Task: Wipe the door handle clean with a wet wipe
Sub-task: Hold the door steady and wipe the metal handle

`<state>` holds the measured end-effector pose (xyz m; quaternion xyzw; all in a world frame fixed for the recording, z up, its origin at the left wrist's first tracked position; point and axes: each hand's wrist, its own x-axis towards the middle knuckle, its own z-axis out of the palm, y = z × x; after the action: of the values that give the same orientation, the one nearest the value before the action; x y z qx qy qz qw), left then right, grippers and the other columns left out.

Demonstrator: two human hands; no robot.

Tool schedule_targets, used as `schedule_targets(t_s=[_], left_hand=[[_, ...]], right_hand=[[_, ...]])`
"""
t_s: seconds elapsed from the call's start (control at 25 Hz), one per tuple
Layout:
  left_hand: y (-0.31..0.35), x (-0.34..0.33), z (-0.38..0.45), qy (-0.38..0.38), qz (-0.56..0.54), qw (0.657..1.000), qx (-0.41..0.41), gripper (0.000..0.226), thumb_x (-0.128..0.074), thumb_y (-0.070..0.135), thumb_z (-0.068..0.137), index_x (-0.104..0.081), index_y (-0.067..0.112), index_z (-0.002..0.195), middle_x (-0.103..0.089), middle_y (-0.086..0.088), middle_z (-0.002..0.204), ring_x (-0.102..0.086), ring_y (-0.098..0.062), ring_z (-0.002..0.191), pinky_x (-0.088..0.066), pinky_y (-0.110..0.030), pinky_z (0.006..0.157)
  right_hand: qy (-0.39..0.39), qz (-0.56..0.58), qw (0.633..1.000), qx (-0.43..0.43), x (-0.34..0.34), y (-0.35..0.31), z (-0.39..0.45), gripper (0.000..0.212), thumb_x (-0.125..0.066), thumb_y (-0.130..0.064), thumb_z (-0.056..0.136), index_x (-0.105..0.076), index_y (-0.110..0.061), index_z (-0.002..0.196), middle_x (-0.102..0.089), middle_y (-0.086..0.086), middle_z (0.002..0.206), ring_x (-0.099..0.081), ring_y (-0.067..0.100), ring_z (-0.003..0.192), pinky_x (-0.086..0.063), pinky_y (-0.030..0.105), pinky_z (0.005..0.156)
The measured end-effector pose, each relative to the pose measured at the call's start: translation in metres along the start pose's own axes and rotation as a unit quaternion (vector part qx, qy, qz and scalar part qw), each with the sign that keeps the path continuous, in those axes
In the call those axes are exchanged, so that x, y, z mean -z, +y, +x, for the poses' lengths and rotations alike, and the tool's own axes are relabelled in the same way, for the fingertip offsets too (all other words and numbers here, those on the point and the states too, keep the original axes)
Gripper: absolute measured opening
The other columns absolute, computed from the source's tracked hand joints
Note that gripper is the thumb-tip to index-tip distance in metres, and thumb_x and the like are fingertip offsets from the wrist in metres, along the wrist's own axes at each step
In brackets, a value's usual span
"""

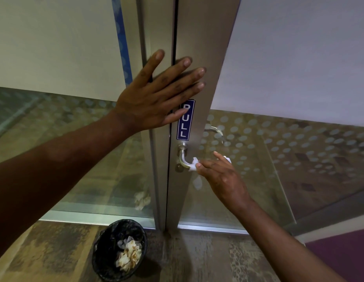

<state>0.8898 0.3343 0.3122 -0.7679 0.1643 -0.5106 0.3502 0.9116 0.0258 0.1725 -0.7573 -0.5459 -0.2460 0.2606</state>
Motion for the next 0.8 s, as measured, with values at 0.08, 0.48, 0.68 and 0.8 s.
schedule_targets(t_s=[0.08, 0.48, 0.68, 0.8], left_hand=[[0.0, 0.0, 0.0, 0.001, 0.0, 1.0, -0.001, 0.072, -0.042, 0.057, 0.116, -0.026, 0.017, 0.173, -0.03, -0.008, 0.177, -0.036, -0.033, 0.16, -0.008, -0.063, 0.131], [0.002, -0.001, 0.0, 0.008, 0.003, 1.0, -0.003, 0.073, -0.041, 0.059, 0.116, -0.026, 0.017, 0.173, -0.029, -0.008, 0.178, -0.036, -0.033, 0.16, -0.01, -0.063, 0.131], [0.002, -0.001, 0.0, 0.009, 0.005, 1.0, -0.005, 0.074, -0.041, 0.06, 0.116, -0.026, 0.017, 0.173, -0.029, -0.008, 0.178, -0.036, -0.033, 0.16, -0.004, -0.062, 0.132], [0.002, -0.003, -0.001, 0.011, 0.006, 1.0, -0.006, 0.074, -0.043, 0.06, 0.116, -0.027, 0.016, 0.173, -0.029, -0.009, 0.178, -0.037, -0.034, 0.16, -0.002, -0.061, 0.132]], right_hand=[[0.001, -0.014, 1.0, -0.005, 0.009, 0.01, -0.009, 0.05, -0.079, 0.008, 0.087, -0.057, -0.015, 0.126, -0.079, 0.016, 0.118, -0.077, 0.03, 0.096, -0.045, 0.059, 0.114], [-0.003, -0.002, 1.0, -0.016, -0.012, -0.01, 0.004, 0.031, -0.079, 0.01, 0.085, -0.078, 0.002, 0.115, -0.079, 0.016, 0.113, -0.076, 0.028, 0.094, -0.045, 0.058, 0.115], [0.022, -0.025, 0.995, -0.096, 0.006, 0.0, -0.019, 0.029, -0.076, 0.009, 0.09, -0.078, -0.002, 0.117, -0.078, 0.012, 0.121, -0.075, 0.028, 0.109, -0.048, 0.053, 0.115], [0.082, 0.003, 0.973, -0.215, 0.001, -0.024, -0.025, 0.031, -0.073, 0.008, 0.093, -0.078, -0.006, 0.12, -0.076, 0.007, 0.129, -0.065, 0.024, 0.132, -0.05, 0.037, 0.115]])
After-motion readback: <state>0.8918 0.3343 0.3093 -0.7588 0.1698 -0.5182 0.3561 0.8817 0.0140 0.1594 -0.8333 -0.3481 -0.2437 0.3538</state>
